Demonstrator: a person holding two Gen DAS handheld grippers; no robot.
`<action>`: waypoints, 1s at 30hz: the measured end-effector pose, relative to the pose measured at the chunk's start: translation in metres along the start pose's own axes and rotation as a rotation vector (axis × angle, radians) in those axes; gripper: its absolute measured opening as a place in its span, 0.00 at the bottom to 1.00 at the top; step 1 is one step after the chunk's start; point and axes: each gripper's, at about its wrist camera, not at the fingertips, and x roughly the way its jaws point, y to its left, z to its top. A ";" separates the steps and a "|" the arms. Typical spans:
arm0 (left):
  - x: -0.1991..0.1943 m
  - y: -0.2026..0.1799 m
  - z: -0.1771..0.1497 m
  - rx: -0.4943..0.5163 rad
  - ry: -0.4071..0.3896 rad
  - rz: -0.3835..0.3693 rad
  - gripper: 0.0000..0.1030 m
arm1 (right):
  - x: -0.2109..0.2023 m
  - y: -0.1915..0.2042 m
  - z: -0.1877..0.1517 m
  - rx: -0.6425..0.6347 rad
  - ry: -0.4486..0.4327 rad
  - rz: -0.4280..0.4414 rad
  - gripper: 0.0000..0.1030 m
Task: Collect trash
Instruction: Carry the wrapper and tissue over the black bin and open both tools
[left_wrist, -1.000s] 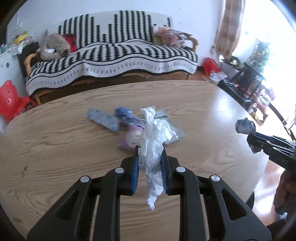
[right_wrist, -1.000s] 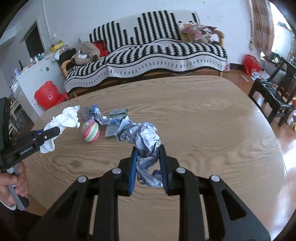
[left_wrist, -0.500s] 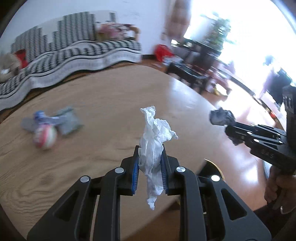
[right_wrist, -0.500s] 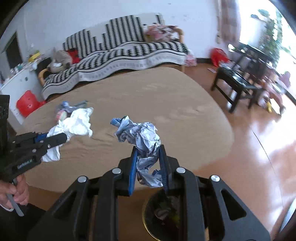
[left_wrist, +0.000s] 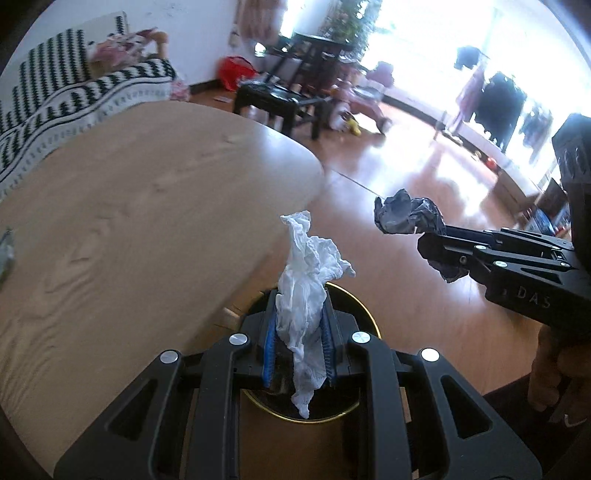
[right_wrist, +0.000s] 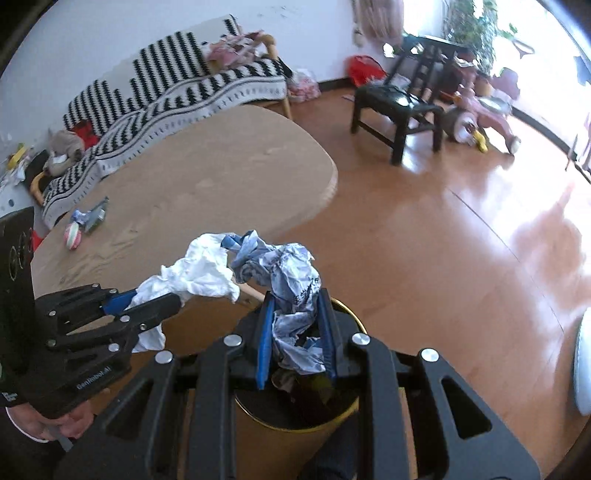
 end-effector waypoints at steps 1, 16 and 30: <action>0.005 -0.005 -0.002 0.009 0.012 -0.006 0.19 | 0.002 -0.005 -0.004 0.013 0.016 -0.003 0.23; 0.026 -0.013 -0.007 0.033 0.068 -0.009 0.19 | 0.022 -0.009 -0.011 0.050 0.118 0.012 0.23; 0.031 -0.017 -0.008 0.044 0.071 -0.015 0.46 | 0.022 -0.009 -0.008 0.065 0.112 0.025 0.41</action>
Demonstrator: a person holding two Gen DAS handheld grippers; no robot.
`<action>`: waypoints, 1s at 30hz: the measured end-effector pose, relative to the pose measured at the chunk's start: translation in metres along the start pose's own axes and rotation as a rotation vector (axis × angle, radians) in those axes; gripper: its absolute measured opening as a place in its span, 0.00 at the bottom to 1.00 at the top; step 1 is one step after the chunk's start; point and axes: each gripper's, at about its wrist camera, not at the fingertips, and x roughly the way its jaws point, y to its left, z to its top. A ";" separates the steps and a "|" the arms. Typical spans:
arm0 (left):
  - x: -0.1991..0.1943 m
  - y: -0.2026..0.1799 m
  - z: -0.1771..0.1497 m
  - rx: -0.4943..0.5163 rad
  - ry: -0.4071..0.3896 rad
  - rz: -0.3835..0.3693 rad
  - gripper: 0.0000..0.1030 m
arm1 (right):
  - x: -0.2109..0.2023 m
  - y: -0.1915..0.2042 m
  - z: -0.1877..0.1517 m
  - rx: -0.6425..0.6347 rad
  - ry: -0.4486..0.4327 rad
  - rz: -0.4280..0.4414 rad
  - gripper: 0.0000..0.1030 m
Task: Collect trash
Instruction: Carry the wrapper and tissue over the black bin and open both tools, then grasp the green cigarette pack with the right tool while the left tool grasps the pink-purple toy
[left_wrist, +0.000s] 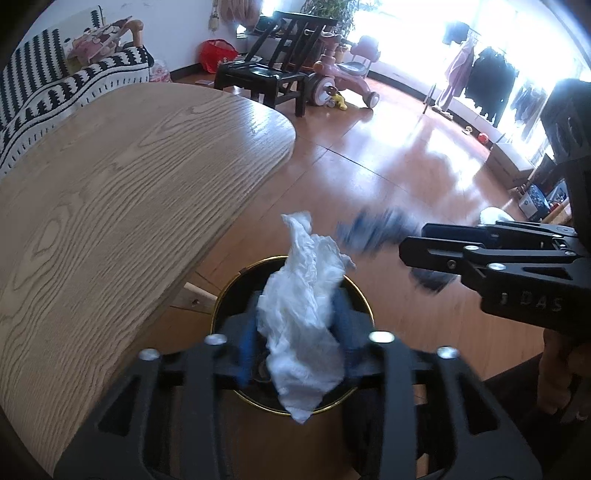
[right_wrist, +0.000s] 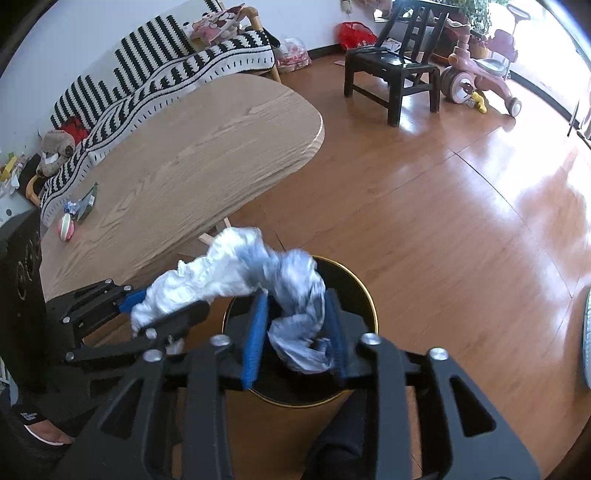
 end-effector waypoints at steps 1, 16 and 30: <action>0.000 0.000 0.000 0.000 -0.003 0.003 0.48 | -0.002 0.000 0.001 0.002 -0.008 0.000 0.49; -0.025 0.013 -0.006 0.014 -0.027 0.050 0.80 | -0.015 0.030 0.017 -0.017 -0.082 0.037 0.72; -0.148 0.202 -0.042 -0.306 -0.139 0.361 0.89 | 0.011 0.181 0.063 -0.214 -0.096 0.163 0.76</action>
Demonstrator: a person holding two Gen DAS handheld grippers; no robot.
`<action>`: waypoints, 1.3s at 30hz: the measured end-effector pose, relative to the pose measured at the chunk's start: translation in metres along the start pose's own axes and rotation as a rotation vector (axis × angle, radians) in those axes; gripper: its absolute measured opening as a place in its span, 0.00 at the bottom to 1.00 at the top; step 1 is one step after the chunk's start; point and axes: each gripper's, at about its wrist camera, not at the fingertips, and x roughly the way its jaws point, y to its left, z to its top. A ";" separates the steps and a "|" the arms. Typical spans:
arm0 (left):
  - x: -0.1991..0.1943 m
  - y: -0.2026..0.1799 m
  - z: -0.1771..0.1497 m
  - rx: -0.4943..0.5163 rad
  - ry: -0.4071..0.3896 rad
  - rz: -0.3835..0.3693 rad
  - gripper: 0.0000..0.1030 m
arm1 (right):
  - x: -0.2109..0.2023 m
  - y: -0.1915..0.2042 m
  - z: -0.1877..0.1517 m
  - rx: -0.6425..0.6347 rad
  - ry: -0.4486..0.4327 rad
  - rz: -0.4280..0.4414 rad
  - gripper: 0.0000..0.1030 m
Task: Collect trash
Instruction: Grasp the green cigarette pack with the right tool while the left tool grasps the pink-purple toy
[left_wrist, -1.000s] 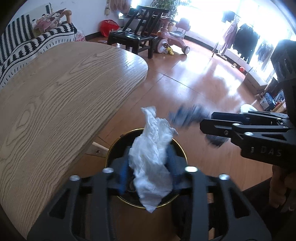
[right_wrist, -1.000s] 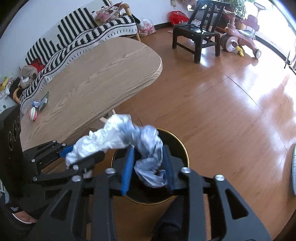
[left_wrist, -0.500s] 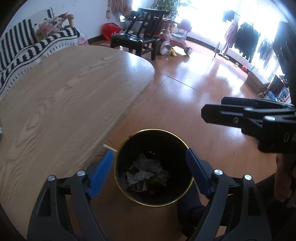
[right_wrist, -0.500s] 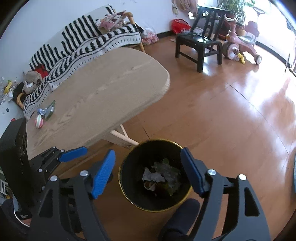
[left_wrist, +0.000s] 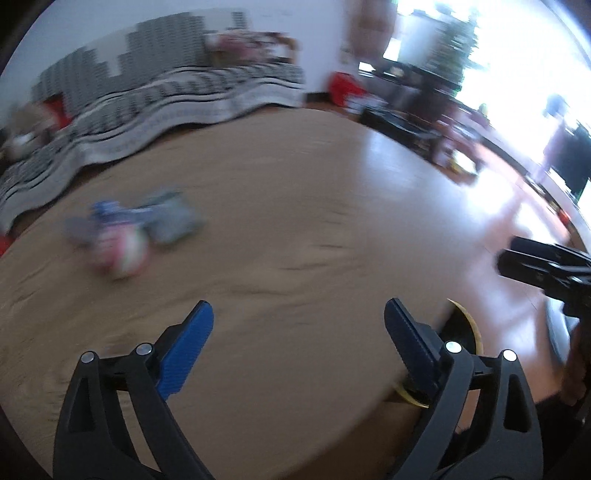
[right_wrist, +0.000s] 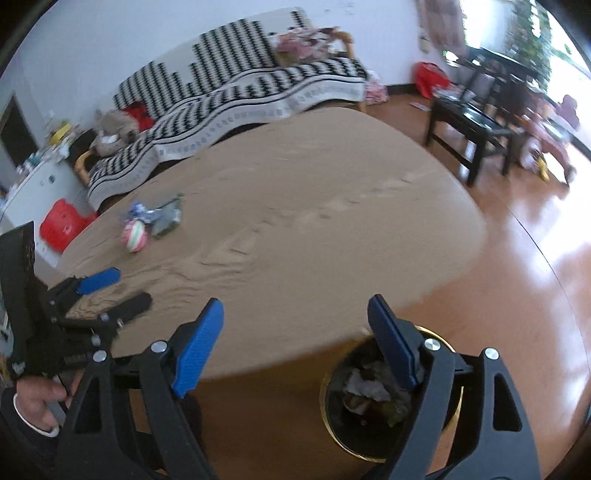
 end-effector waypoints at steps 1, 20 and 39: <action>-0.002 0.016 0.000 -0.022 -0.005 0.032 0.89 | 0.007 0.014 0.008 -0.023 -0.002 0.011 0.76; 0.076 0.154 0.036 -0.125 -0.014 0.197 0.91 | 0.138 0.123 0.071 -0.127 0.077 0.092 0.78; 0.042 0.181 0.023 -0.145 -0.033 0.153 0.59 | 0.245 0.209 0.078 -0.345 0.125 0.033 0.81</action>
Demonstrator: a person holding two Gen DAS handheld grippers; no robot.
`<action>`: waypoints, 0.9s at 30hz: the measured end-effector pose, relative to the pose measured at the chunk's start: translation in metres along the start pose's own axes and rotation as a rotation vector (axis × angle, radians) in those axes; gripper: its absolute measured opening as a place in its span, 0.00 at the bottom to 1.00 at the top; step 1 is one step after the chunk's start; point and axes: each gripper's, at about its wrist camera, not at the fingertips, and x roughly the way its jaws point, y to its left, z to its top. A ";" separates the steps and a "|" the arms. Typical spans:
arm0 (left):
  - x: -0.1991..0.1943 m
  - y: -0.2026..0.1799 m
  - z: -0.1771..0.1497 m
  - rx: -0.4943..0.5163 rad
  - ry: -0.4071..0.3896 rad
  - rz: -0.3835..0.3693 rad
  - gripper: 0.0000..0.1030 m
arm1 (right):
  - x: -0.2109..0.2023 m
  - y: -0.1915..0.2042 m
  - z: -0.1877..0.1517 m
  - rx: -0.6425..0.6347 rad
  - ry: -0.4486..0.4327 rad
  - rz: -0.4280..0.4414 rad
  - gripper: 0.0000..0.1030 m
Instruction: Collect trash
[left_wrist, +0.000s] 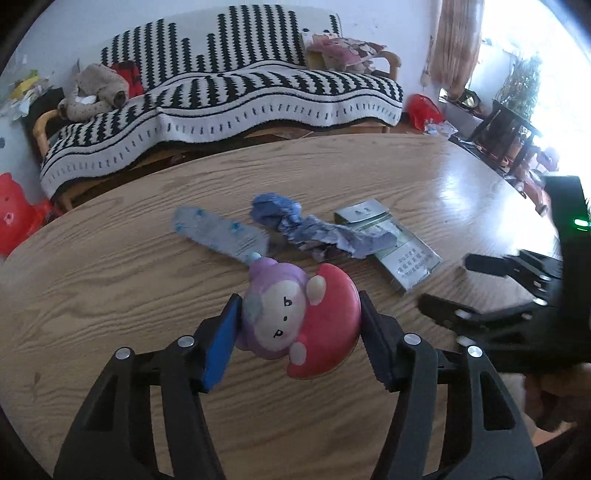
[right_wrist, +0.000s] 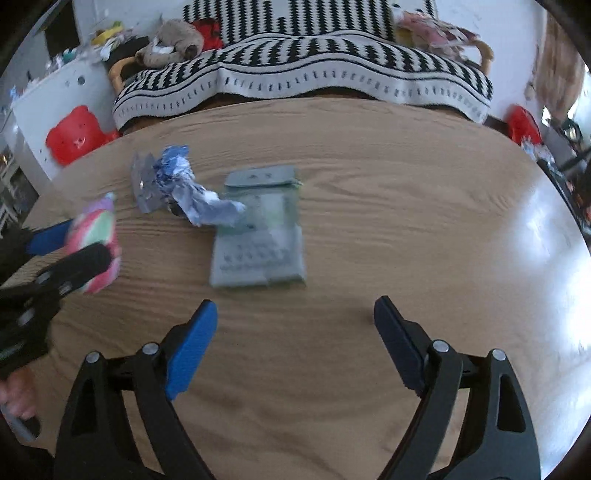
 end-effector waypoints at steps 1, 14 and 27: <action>-0.004 0.003 -0.002 -0.005 0.001 0.007 0.59 | 0.006 0.006 0.005 -0.013 -0.003 -0.009 0.81; -0.026 0.011 -0.012 -0.032 0.024 0.044 0.58 | 0.008 0.016 0.018 -0.024 -0.029 -0.041 0.53; -0.045 -0.054 -0.002 0.011 -0.009 -0.021 0.58 | -0.109 -0.051 -0.026 -0.019 -0.174 -0.236 0.53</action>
